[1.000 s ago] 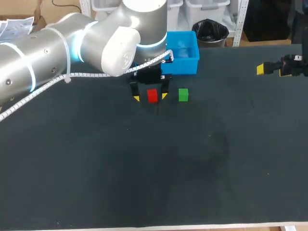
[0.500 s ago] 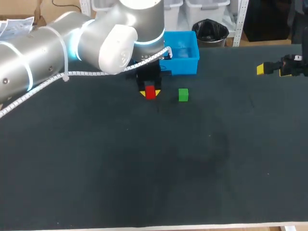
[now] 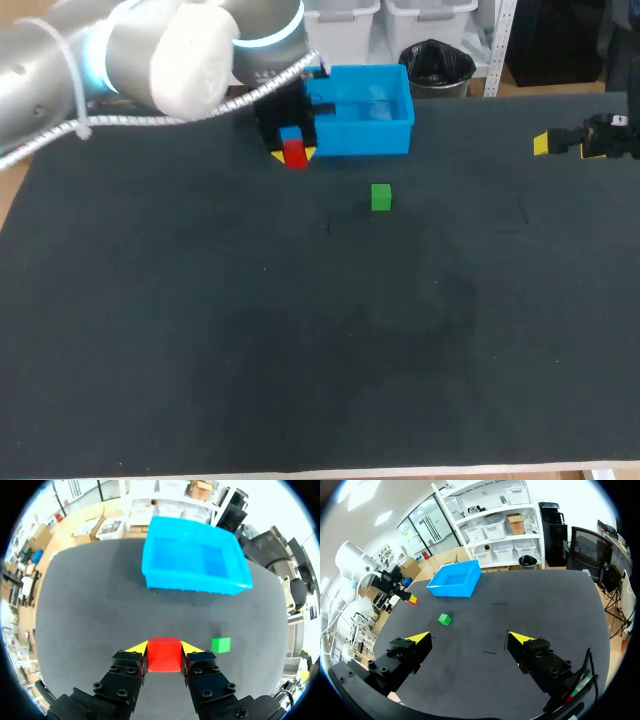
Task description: Use the left arm to pick the red cube and place it into the blue plastic box first, then use the right arm to grasp the green cube and put it into the same blue plastic box after the first action is fully finished.
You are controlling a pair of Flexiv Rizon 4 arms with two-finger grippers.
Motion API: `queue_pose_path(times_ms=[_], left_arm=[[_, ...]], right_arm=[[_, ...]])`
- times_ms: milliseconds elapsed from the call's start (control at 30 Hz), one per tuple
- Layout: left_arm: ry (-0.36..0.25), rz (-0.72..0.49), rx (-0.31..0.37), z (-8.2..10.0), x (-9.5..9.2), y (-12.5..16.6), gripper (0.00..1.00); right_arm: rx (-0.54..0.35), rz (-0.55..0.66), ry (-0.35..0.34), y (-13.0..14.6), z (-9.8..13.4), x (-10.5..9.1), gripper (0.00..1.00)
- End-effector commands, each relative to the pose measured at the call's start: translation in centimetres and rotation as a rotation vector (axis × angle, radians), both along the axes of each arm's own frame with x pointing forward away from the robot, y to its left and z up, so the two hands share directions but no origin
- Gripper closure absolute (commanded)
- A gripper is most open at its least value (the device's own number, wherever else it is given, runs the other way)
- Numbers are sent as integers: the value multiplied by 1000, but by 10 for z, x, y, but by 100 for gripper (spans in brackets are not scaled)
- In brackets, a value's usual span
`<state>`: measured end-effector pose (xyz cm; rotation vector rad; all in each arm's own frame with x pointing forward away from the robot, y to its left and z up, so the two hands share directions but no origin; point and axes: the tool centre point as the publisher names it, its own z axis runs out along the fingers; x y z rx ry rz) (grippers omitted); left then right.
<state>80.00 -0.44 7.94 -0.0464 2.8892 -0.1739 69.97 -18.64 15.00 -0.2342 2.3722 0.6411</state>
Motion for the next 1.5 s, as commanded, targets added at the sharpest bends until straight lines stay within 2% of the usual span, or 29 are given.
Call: queue_pose_path(times_ms=[33,267,600,800,1233,1500], left_arm=[[-31,-18,-52,22,-5,10,100],[-92,-37,-126,60,4,7,100],[-162,-45,-190,90,27,-8,100],[-207,-60,-290,108,42,-14,100],[-268,-77,-380,125,82,-26,100],[-280,-96,-402,126,101,-39,100]], right_arm=[[0,0,0,0,0,0,0],[0,0,0,0,0,0,0],[0,0,0,0,0,0,0],[0,0,0,0,0,0,0],[0,0,0,0,0,0,0],[0,0,0,0,0,0,0]])
